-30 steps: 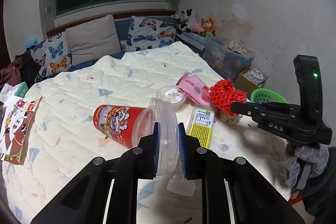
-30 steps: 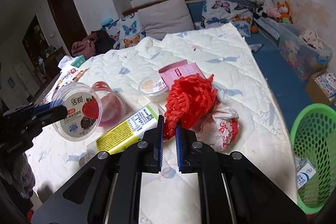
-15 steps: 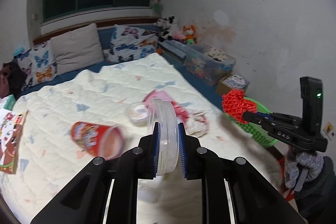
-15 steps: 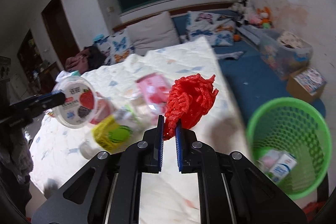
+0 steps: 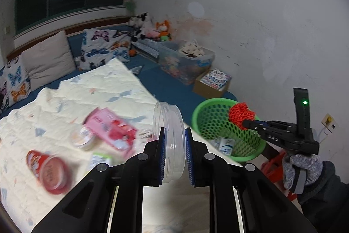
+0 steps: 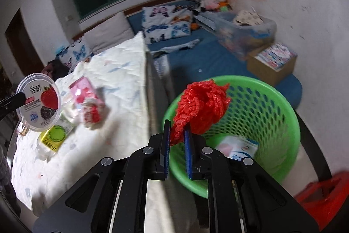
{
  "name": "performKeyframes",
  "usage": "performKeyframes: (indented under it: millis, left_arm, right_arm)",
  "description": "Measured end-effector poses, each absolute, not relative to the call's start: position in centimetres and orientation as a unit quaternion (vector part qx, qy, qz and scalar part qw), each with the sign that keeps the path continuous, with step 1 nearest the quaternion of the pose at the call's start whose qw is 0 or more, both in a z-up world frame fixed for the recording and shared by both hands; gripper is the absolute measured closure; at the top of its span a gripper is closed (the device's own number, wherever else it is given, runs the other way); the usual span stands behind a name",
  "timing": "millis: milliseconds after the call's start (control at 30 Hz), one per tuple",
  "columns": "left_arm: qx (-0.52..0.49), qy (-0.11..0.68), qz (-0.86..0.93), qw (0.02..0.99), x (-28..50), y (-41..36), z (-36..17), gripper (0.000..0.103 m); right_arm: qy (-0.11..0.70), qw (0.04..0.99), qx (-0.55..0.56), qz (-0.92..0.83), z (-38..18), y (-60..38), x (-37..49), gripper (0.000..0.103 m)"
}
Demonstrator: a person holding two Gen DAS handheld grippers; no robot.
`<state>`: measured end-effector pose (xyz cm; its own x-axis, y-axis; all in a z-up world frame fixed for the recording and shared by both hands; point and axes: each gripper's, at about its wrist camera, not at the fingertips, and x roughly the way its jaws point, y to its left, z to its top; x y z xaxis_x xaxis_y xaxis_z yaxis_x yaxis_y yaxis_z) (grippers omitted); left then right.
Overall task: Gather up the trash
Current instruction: 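Carry the red mesh bag and clear lid over the green basket and open both tools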
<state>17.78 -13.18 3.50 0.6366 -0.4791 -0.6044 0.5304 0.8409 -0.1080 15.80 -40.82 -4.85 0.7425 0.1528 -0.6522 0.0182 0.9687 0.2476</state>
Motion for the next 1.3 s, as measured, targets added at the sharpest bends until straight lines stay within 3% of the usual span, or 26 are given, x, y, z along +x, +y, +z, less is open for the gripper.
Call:
performKeyframes:
  millis: [200,300,567,633,767,833,1100,1233,1300]
  left_arm:
    - [0.054,0.331,-0.301,0.893,18.7,-17.5,2.8,0.087]
    - [0.061,0.338,-0.311,0.886,19.0,-19.5,2.3,0.087]
    - [0.089,0.353,-0.337,0.868,19.7,-24.9,1.0,0.087]
    - [0.093,0.359,-0.343,0.863,20.0,-26.2,0.6,0.087]
    - [0.102,0.370,-0.354,0.853,20.6,-29.1,-0.5,0.087]
    - [0.104,0.379,-0.362,0.845,21.0,-30.5,-1.2,0.087]
    - [0.104,0.408,-0.362,0.831,22.6,-34.0,-3.5,0.086]
    - [0.105,0.411,-0.361,0.830,23.0,-34.7,-4.1,0.076]
    - [0.100,0.413,-0.365,0.829,22.8,-34.5,-4.1,0.065]
  right_arm:
    - [0.368,0.918,0.150,0.020,-6.4,-44.0,15.5,0.087]
    - [0.369,0.915,0.163,0.014,-6.8,-44.9,15.4,0.074]
    - [0.355,0.920,0.164,-0.009,-6.2,-46.9,13.2,0.067]
    - [0.351,0.922,0.162,-0.014,-6.0,-47.3,12.4,0.060]
    - [0.345,0.925,0.160,-0.021,-6.1,-47.8,10.8,0.056]
    - [0.342,0.925,0.166,-0.025,-6.3,-48.3,10.2,0.048]
    - [0.344,0.921,0.178,-0.035,-6.9,-49.5,8.7,0.047]
    - [0.346,0.919,0.184,-0.037,-7.2,-49.7,8.4,0.047]
    - [0.347,0.919,0.184,-0.036,-7.3,-49.6,8.3,0.047]
